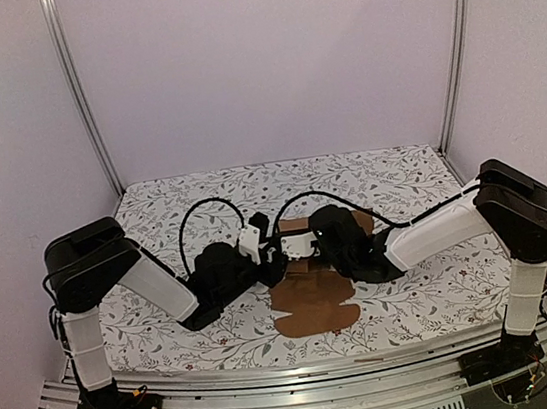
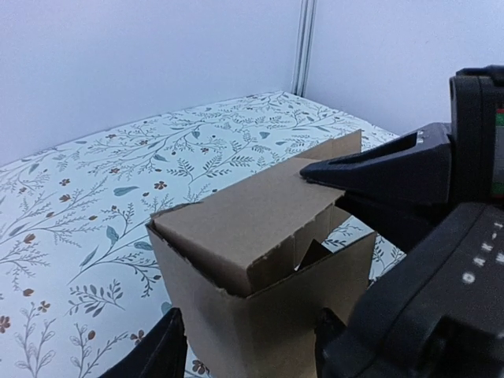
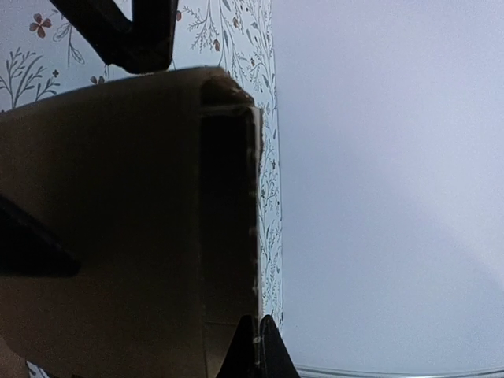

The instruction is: Fold the paper box

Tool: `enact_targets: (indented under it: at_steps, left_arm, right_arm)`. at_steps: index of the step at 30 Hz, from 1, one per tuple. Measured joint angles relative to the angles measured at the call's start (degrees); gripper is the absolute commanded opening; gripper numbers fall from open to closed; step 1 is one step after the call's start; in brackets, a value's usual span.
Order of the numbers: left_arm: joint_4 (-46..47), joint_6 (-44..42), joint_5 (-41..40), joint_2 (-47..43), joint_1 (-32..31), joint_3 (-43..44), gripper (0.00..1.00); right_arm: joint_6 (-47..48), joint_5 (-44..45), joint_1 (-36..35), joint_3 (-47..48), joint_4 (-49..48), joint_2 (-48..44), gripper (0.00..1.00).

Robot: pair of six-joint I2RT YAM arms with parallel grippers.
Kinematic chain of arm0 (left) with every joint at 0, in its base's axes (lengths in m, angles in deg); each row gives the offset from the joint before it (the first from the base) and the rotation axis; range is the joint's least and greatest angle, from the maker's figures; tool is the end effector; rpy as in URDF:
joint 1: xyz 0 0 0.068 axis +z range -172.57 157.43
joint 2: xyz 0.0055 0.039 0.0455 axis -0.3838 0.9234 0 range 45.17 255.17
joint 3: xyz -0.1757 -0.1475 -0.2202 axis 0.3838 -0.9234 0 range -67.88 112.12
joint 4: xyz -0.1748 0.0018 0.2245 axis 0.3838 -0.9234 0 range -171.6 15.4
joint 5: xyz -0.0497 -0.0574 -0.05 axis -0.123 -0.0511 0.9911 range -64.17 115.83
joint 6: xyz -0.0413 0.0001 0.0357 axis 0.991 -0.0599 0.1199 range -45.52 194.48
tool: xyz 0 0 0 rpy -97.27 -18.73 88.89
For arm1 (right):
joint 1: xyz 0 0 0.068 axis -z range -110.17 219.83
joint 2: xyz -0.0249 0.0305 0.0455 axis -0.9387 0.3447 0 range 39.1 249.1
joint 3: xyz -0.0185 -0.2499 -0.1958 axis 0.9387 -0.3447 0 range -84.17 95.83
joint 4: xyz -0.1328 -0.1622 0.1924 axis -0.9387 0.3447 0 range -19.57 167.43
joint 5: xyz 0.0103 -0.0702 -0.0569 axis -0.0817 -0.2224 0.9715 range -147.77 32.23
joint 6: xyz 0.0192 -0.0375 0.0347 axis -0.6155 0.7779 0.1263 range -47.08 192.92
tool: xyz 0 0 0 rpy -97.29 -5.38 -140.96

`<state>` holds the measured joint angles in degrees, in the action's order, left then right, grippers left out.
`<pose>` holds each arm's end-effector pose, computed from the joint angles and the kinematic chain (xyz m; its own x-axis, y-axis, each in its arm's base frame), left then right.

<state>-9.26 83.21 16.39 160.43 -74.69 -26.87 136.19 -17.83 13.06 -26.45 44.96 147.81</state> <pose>0.2455 -0.3059 0.1342 -0.1970 0.0094 -0.9804 0.6569 0.7436 -0.1249 0.2542 0.3453 0.1920 0.1831 -0.9702 -0.1589 -0.3565 0.0851 -0.9304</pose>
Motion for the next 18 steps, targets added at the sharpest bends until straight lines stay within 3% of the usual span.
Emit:
enact_targets:
  at_steps: [12,18]
  left_arm:
    - [-4.20,-2.12,1.42,-1.79,0.09,0.22,0.54]
    - [-6.75,-3.45,-4.17,-1.77,-0.02,1.68,0.49]
  right_arm:
    - [-2.84,4.87,-1.18,4.48,5.62,0.02,0.00]
    - [-5.05,5.90,-1.18,5.77,9.29,0.04,0.00]
